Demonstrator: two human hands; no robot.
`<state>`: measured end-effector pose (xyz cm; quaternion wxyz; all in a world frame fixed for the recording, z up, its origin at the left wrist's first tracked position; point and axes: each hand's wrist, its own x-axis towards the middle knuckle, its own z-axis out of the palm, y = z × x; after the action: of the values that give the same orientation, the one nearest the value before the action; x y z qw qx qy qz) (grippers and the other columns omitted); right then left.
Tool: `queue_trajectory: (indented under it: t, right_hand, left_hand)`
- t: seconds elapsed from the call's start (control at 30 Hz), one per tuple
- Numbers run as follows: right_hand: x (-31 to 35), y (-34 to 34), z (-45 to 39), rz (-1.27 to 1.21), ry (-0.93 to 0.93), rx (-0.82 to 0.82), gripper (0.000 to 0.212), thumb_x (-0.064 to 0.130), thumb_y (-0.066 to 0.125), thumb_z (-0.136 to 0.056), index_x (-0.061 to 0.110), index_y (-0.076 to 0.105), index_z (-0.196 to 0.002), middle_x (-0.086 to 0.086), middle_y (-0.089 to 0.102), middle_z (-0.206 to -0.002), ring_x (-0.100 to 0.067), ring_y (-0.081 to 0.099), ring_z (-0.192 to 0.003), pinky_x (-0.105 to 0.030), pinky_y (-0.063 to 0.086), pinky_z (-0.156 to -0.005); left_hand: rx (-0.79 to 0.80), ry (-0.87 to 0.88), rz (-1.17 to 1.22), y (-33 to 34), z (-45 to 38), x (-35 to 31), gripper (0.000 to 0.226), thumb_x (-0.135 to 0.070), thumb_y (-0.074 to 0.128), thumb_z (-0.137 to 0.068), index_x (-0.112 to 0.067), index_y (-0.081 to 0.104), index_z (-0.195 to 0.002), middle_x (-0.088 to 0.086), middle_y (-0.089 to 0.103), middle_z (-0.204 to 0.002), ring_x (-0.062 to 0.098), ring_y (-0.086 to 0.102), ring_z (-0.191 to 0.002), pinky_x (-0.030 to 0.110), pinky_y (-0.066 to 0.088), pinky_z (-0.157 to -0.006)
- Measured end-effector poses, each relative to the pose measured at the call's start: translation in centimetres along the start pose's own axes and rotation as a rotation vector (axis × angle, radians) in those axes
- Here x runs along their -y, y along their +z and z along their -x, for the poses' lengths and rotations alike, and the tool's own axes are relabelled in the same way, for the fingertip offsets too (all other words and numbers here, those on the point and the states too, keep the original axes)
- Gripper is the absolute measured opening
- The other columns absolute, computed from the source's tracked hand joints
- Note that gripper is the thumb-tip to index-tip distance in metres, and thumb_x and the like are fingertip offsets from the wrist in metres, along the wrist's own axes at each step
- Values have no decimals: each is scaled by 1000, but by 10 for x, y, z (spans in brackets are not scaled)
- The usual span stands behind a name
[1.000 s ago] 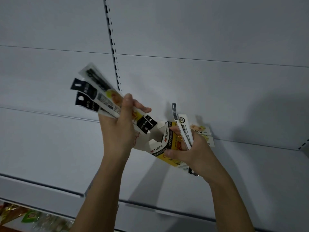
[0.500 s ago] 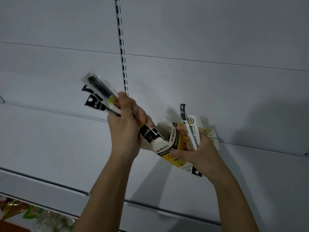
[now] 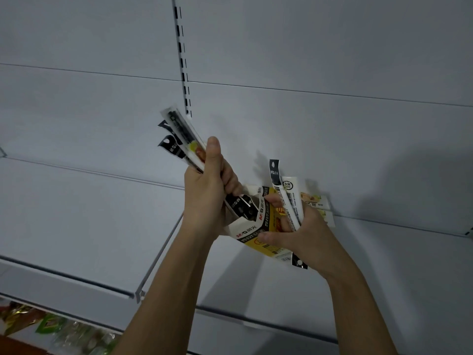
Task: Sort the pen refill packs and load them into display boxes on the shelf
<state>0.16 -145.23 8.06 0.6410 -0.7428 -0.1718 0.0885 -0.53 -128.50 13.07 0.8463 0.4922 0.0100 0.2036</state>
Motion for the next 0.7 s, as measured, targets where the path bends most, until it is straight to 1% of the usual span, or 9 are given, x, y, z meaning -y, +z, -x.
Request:
queue_trajectory:
  t: [0.03, 0.1, 0.17, 0.27, 0.37, 0.47, 0.53, 0.6, 0.7]
  right_hand:
    - [0, 0, 0, -2, -1, -5, 58, -2, 86, -67, 29, 64, -111, 22, 72, -96, -2, 70, -93, -20, 57, -73]
    - [0, -1, 0, 14, -2, -7, 58, -1, 86, -66, 29, 64, -111, 23, 72, -95, -1, 70, -91, -20, 57, -73]
    - [0, 0, 1, 12, -5, 3, 58, -2, 86, -66, 30, 65, -109, 21, 72, -95, -2, 70, -91, -20, 57, -73]
    - [-1, -3, 3, -27, 0, 1, 55, -4, 84, -67, 31, 64, -106, 18, 75, -90, -1, 71, -87, -15, 55, -68]
    - [0, -6, 5, -23, -7, 8, 55, -4, 83, -68, 29, 63, -107, 23, 71, -75, 5, 69, -77, -12, 53, -65]
    - [0, -8, 4, -58, 4, 7, 57, -5, 83, -68, 25, 63, -111, 15, 75, -91, -3, 72, -89, -16, 55, -69]
    - [-2, -9, 3, -85, 9, -3, 60, -7, 82, -68, 24, 63, -115, 13, 75, -99, -5, 71, -94, -18, 56, -72]
    - [-2, -10, 1, -90, 15, -13, 61, -7, 82, -68, 24, 63, -116, 12, 75, -102, -6, 71, -97, -19, 56, -74]
    - [-4, -9, 0, -78, 14, -14, 60, -6, 83, -67, 26, 64, -115, 13, 74, -103, -6, 70, -98, -22, 57, -76]
  left_hand:
    - [11, 40, -49, 0, 2, 3, 50, -46, 49, -96, -14, 35, -59, -2, 34, -49, 14, 36, -43, 26, 39, -45]
    - [46, 155, -324, 0, 6, 9, 47, -50, 48, -92, -10, 51, -67, -3, 52, -54, 17, 56, -52, 30, 51, -52]
    - [113, 219, -546, -2, 9, 13, 42, -47, 54, -89, -9, 60, -72, -7, 61, -60, 8, 61, -56, 25, 51, -53]
    - [351, 200, -633, -7, 12, 15, 19, -20, 68, -89, -28, 69, -71, -13, 70, -69, 2, 69, -66, 16, 52, -57]
    - [456, 120, -569, -15, 15, 13, 31, -14, 75, -80, -38, 65, -95, -17, 73, -83, 5, 72, -81, 21, 56, -67]
    - [375, 174, -393, -19, 14, 3, 54, -15, 80, -74, -43, 55, -112, -7, 70, -90, 9, 71, -82, 28, 58, -65]
    - [261, 338, -356, -23, 9, -4, 66, -18, 81, -73, -38, 45, -125, 2, 61, -104, 12, 65, -80, 30, 58, -67]
    - [190, 477, -411, -25, 4, -8, 72, -16, 79, -76, -33, 36, -130, 5, 59, -111, 21, 63, -80, 32, 59, -70]
    - [178, 534, -586, -23, 5, -6, 66, -4, 79, -77, -35, 41, -121, 3, 61, -109, 16, 66, -83, 20, 55, -68]
